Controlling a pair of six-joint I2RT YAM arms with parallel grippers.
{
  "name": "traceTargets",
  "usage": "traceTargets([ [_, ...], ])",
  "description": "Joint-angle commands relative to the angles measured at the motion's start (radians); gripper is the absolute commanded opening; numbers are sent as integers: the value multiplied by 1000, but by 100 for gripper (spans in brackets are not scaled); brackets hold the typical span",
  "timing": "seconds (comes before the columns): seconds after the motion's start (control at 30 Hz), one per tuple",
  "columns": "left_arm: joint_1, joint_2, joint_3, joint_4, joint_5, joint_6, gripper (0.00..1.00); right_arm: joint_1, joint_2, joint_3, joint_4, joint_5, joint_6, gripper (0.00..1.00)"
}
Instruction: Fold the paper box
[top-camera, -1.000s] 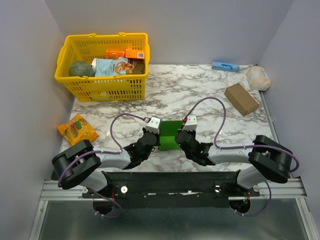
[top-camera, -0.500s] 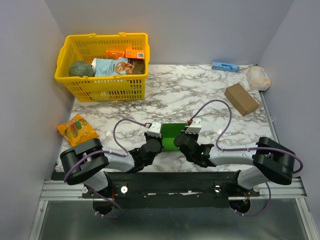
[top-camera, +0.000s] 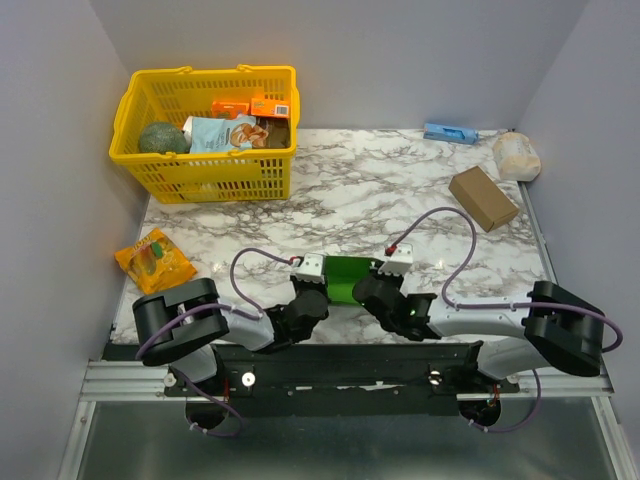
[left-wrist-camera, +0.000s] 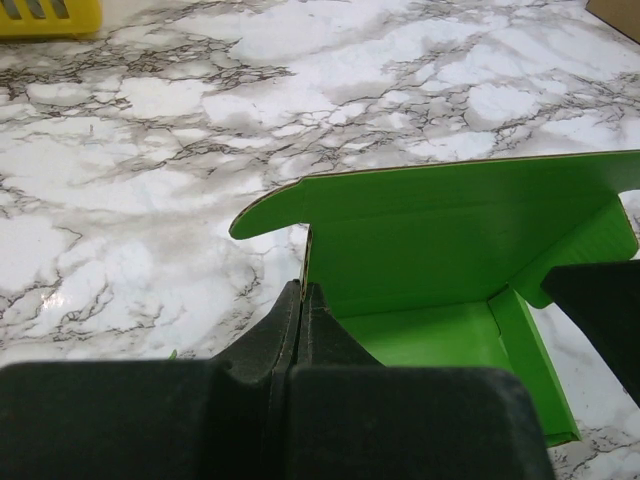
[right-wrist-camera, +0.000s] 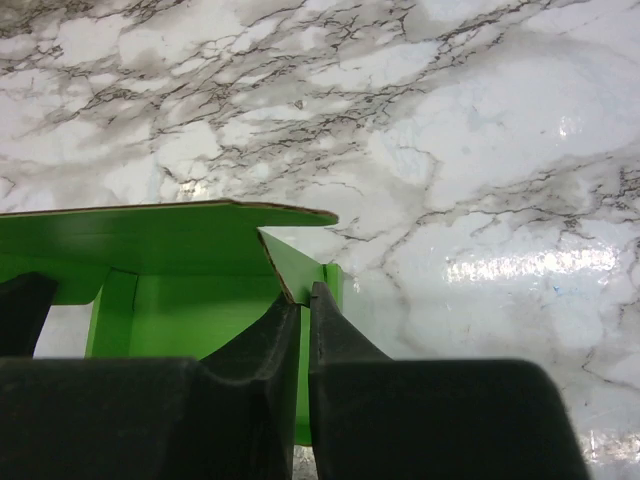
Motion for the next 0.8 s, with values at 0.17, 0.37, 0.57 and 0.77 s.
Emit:
traceTargets([
  [0.17, -49, 109, -43, -251, 1, -49, 0, 25, -160, -103, -109, -93, 75, 28],
  [0.37, -60, 122, -48, -246, -12, -44, 0, 28, -230, -133, -132, -134, 76, 37],
  [0.57, -63, 86, -40, -240, 29, 20, 0, 28, -370, -176, -143, -139, 9, 65],
  [0.77, -63, -36, -22, -317, 128, 65, 0, -39, -468, -108, -143, -316, -246, 86],
])
